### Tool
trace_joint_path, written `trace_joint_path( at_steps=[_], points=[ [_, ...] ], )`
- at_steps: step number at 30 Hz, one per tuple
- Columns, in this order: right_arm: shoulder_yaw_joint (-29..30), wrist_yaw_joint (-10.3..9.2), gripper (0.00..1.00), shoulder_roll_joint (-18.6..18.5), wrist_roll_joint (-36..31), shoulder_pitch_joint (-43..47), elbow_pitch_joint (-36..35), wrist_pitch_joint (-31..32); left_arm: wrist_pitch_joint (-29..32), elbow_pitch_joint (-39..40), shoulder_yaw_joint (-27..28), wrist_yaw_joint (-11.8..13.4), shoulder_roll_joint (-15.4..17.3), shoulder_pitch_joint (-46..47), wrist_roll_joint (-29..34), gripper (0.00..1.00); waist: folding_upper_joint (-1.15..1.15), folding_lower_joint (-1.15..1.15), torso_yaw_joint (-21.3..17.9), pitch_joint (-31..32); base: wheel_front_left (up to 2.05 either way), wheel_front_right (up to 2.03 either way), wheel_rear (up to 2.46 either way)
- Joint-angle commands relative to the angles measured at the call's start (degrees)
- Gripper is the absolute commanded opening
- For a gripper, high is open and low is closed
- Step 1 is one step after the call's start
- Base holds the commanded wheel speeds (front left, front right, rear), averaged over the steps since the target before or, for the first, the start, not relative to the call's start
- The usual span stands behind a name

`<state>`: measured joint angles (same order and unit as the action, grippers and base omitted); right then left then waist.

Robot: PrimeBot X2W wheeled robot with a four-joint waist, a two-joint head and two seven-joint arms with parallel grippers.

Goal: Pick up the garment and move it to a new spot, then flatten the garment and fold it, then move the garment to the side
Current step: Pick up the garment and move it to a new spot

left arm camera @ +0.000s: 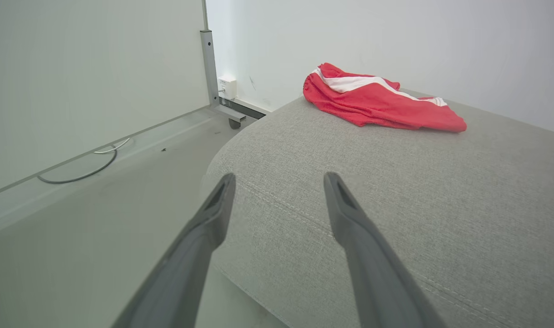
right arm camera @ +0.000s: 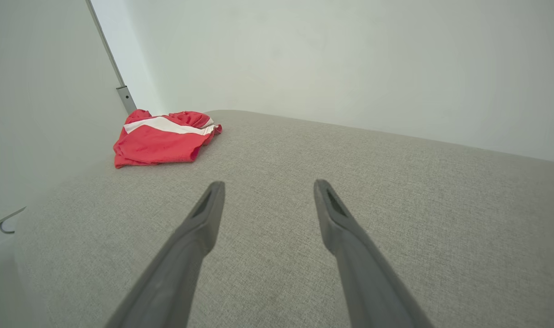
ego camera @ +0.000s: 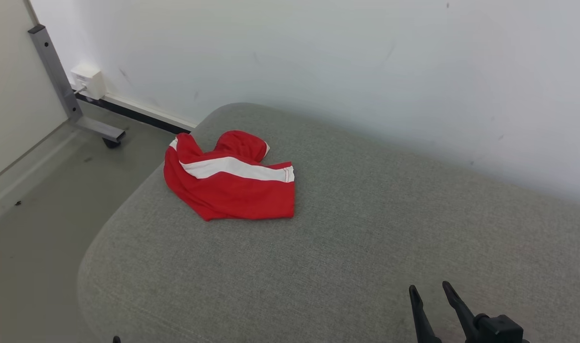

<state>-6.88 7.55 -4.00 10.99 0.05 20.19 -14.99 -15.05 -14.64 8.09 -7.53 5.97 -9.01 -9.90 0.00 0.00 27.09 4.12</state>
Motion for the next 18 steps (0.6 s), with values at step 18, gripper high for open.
trace_joint_path(
  at_steps=[18],
  points=[
    [-0.62, -0.16, 1.00, -0.61, 0.54, 0.08, 0.25, -0.25, -0.15, 0.32, 1.45, 0.09, -1.22, 0.28, 0.76, 1.00, 0.00, 0.00, 0.12, -0.14, 0.00, 0.00, 0.00]
  ],
)
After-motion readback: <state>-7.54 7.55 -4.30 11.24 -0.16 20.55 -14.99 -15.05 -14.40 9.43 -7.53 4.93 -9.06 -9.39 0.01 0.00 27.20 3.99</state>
